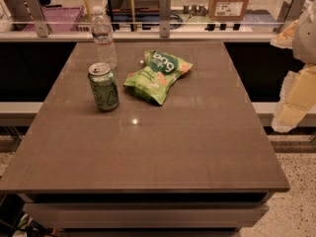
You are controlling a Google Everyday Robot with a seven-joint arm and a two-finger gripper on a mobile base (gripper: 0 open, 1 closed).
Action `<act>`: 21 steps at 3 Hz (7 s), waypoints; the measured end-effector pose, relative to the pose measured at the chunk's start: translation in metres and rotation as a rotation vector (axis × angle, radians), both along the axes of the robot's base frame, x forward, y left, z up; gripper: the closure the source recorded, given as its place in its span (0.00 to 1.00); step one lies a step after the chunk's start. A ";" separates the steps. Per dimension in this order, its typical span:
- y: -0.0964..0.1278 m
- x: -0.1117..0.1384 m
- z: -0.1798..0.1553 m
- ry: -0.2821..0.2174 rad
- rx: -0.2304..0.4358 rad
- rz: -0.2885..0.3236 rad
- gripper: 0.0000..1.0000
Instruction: Pick water bottle
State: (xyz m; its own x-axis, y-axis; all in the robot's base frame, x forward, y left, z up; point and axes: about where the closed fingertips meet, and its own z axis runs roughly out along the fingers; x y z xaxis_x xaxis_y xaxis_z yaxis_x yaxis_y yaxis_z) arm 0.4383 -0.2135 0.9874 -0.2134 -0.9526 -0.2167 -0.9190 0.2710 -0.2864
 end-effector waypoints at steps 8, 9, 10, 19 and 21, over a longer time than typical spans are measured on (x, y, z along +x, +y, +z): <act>0.108 0.132 0.034 -0.242 0.610 -0.269 0.00; 0.119 0.152 0.028 -0.269 0.608 -0.375 0.00; 0.131 0.166 0.019 -0.268 0.688 -0.485 0.00; 0.289 0.289 -0.009 -0.341 1.028 -0.196 0.00; 0.336 0.313 -0.019 -0.304 1.053 -0.135 0.00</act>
Offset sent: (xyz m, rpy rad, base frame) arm 0.0212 0.0071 0.0077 0.0882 -0.0433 -0.0419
